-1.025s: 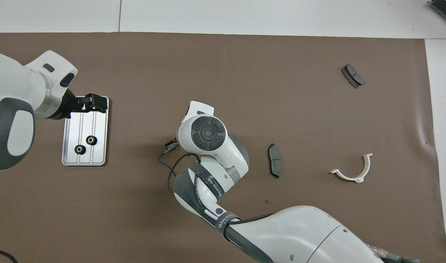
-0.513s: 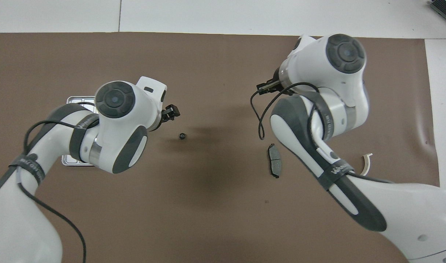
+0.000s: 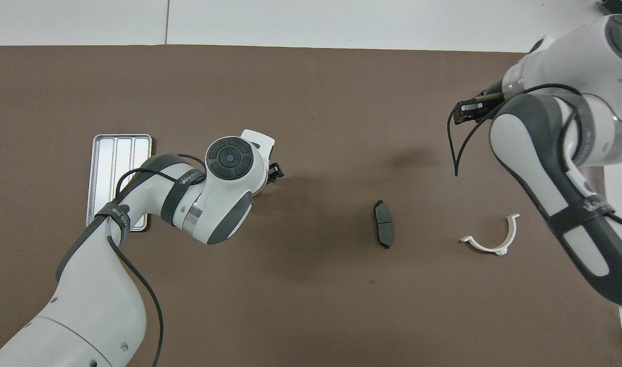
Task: Pick bearing gear from pile to tray
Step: 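Retract the right arm to rest while the left gripper holds the gear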
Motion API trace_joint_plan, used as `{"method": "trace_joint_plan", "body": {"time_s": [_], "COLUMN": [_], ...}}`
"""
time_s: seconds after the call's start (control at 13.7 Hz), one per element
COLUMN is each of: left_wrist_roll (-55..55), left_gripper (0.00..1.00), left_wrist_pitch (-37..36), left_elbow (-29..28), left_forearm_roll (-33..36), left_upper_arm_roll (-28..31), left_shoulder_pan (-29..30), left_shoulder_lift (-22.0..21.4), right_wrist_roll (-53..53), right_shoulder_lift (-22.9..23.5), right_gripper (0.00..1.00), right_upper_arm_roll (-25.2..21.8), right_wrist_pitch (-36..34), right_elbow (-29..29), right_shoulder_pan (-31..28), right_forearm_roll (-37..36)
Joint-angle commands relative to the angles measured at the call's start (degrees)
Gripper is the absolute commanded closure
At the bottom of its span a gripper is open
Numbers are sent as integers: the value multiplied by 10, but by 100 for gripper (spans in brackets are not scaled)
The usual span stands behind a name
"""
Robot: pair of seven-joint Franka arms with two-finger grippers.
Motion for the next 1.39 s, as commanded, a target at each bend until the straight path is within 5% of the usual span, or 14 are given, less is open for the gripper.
{"method": "trace_joint_plan", "body": {"time_s": [0.0,0.37,0.51,0.73,0.81,0.95,1.32], "left_wrist_roll": [-15,-26,-24,-24,-25,-26,-24], "left_gripper": [0,7,22,50,61,76,99], "left_wrist_pitch": [-8,-10,-9,-8,-8,-8,-9], "left_elbow": [-11,-18,-23,-22,-22,-20,-19], "left_forearm_roll": [3,-3,-3,-3,-3,-4,-8], "left_upper_arm_roll": [7,7,7,7,7,7,7], "left_shoulder_pan": [-6,-2,-1,3,3,3,3], "left_shoulder_lift": [-10,-20,-24,-24,-24,-24,-24], "right_wrist_roll": [-2,-3,-2,-2,-7,-48,-83], "right_shoulder_lift": [-68,-141,-159,-168,-168,-168,-165], "right_gripper": [53,51,51,51,47,0,0], "right_upper_arm_roll": [11,7,-3,-91,-109,-157,-183], "right_wrist_pitch": [-86,-190,-210,-201,-193,-157,-103], "right_elbow": [-16,-20,-22,-19,-18,-18,-23], "right_shoulder_pan": [-20,-34,-35,14,22,50,86], "right_forearm_roll": [0,12,12,12,12,12,1]}}
